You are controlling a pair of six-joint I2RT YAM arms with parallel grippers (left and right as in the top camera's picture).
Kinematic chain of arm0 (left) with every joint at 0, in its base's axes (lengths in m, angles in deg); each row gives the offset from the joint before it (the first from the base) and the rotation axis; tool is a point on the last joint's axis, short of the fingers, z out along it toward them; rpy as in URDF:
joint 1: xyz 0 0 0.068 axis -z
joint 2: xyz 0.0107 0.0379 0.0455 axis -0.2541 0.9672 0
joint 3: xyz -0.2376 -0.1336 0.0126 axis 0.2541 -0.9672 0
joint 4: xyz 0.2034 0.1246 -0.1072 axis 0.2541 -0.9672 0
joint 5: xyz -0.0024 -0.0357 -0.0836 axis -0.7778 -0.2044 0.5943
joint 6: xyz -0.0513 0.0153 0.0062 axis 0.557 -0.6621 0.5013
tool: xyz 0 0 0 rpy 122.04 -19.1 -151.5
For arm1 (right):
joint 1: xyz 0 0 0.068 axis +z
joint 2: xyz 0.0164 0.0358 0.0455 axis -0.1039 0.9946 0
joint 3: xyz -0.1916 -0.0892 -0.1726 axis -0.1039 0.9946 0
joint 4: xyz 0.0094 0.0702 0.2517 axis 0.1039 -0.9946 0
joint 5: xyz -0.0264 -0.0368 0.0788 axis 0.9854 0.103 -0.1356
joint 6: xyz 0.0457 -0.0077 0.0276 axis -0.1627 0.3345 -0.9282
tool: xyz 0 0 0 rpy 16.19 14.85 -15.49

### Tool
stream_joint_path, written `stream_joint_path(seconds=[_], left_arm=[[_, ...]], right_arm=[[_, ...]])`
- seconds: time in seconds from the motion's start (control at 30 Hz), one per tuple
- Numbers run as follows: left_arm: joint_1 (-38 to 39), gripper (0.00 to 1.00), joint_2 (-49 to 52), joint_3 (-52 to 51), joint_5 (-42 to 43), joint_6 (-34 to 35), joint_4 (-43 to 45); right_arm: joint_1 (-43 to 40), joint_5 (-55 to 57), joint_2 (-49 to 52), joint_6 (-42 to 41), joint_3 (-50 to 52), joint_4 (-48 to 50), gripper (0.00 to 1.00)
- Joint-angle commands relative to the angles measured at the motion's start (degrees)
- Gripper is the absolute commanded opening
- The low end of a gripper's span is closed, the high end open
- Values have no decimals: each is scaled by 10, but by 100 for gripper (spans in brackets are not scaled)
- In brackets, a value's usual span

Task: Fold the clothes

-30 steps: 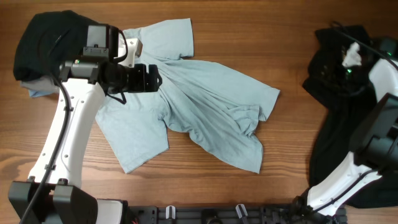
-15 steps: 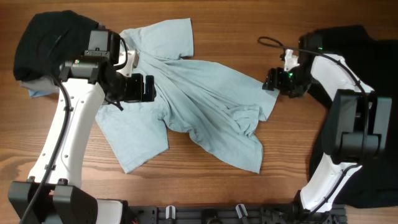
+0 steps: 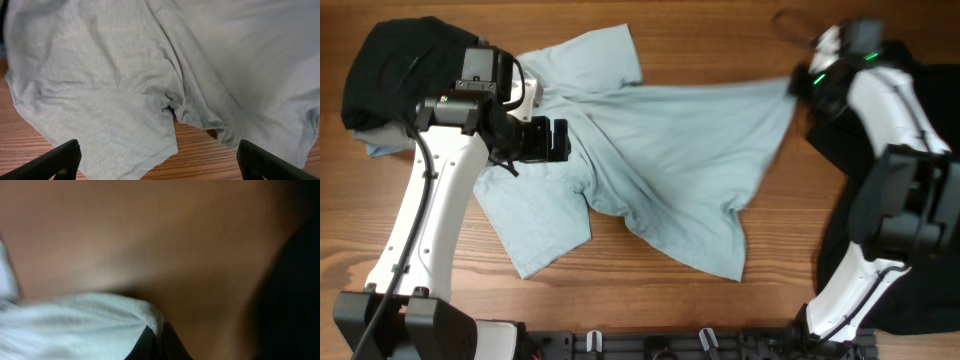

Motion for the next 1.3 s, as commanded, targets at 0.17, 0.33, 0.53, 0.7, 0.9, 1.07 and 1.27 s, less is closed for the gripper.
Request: stream_joint_path(seconds=[0.17, 0.33, 0.53, 0.7, 0.9, 1.07, 1.27], left_arm=[[-3, 100, -4, 2, -5, -5, 8], [-3, 100, -4, 2, -10, -5, 21], [-3, 97, 14, 2, -75, -5, 50], [-23, 87, 74, -52, -80, 45, 34], [-82, 79, 142, -158, -77, 107, 75], [-127, 74, 157, -223, -45, 100, 135], [-144, 4, 157, -270, -68, 166, 150]], right_arm=[[-61, -1, -3, 7, -81, 78, 100], [-63, -96, -11, 12, -81, 9, 100], [-36, -220, -30, 53, -81, -122, 99], [16, -218, -34, 120, -81, -259, 100], [68, -220, -38, 172, -81, -312, 100], [73, -220, -51, 172, -81, -309, 100], [73, -219, -56, 167, -81, -301, 99]])
